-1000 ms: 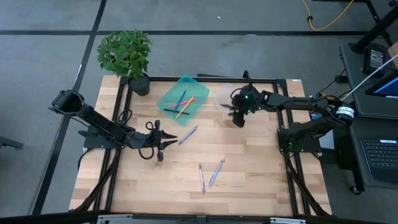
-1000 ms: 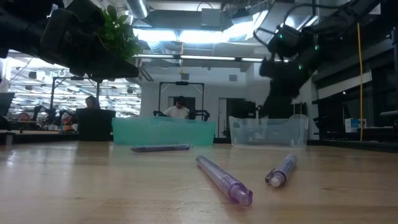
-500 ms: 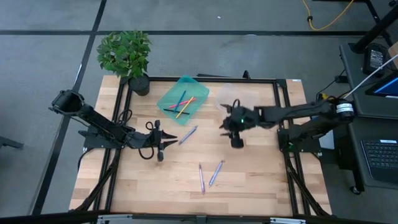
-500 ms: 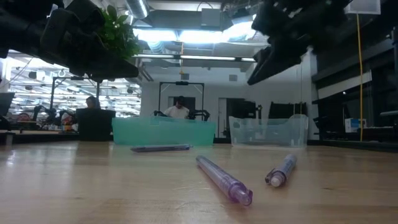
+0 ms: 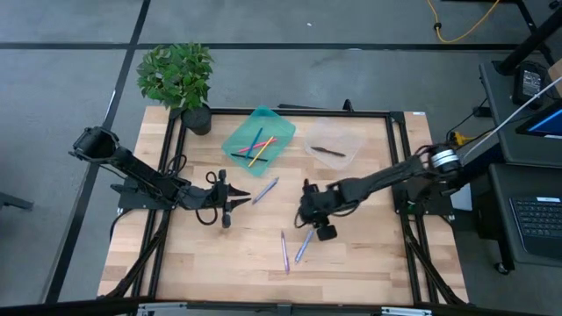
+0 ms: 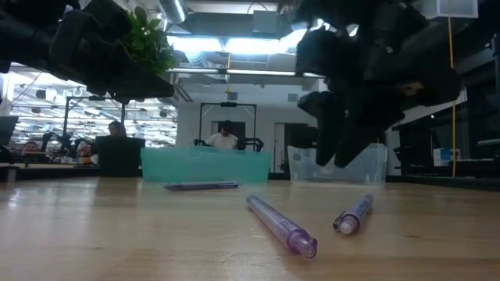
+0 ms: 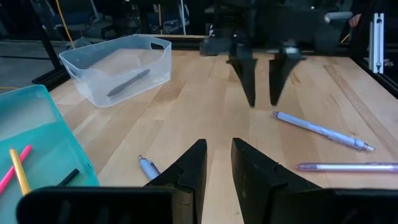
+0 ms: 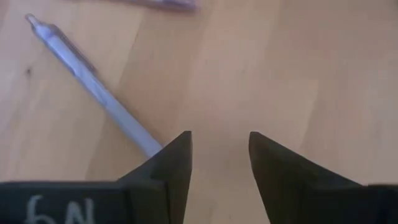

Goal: Sort pens & pencils
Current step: Put the right purple pen into the transparent bin

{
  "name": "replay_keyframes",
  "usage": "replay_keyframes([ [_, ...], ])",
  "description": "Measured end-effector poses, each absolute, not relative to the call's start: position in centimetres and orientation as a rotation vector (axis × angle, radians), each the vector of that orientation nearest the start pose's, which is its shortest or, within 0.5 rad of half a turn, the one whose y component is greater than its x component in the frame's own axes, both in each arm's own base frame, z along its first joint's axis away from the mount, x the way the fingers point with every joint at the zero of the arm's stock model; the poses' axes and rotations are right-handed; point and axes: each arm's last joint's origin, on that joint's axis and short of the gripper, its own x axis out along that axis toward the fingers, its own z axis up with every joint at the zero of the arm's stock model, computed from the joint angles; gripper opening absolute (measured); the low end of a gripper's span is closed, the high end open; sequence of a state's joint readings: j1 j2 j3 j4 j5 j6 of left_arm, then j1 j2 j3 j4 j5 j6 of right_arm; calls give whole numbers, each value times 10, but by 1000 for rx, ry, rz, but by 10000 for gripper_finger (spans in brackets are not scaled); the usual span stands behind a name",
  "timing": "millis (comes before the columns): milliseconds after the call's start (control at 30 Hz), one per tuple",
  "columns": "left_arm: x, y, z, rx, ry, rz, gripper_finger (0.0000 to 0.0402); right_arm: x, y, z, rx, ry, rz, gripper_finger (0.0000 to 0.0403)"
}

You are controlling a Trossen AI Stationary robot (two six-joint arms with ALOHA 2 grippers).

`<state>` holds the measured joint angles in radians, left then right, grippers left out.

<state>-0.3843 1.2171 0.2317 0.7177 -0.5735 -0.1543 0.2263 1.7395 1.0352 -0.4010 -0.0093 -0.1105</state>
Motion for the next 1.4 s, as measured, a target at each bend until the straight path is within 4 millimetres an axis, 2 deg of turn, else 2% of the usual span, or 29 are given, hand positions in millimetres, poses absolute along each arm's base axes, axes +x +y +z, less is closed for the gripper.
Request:
replay_keyframes([
  [200,193,-61,154,-19,245,207,69,350,95,169,-294,1160,336,161],
  [300,193,-61,152,-34,262,212,69,356,105,170,-312,1183,357,161],
  [533,192,-62,149,-49,290,197,69,353,131,153,-387,1245,426,161],
  [700,192,-62,149,-50,292,197,69,350,143,149,-370,1254,423,161],
  [867,192,-62,149,-50,291,197,69,350,149,147,-376,1236,429,161],
  [1133,192,-62,149,-51,291,197,69,353,150,120,-406,1315,419,161],
  [1233,192,-62,149,-51,291,197,69,353,150,116,-405,1327,418,157],
  [1333,192,-62,149,-50,292,198,69,354,149,116,-403,1328,417,130],
  [1400,192,-62,149,-51,291,198,69,354,148,116,-396,1328,420,97],
])
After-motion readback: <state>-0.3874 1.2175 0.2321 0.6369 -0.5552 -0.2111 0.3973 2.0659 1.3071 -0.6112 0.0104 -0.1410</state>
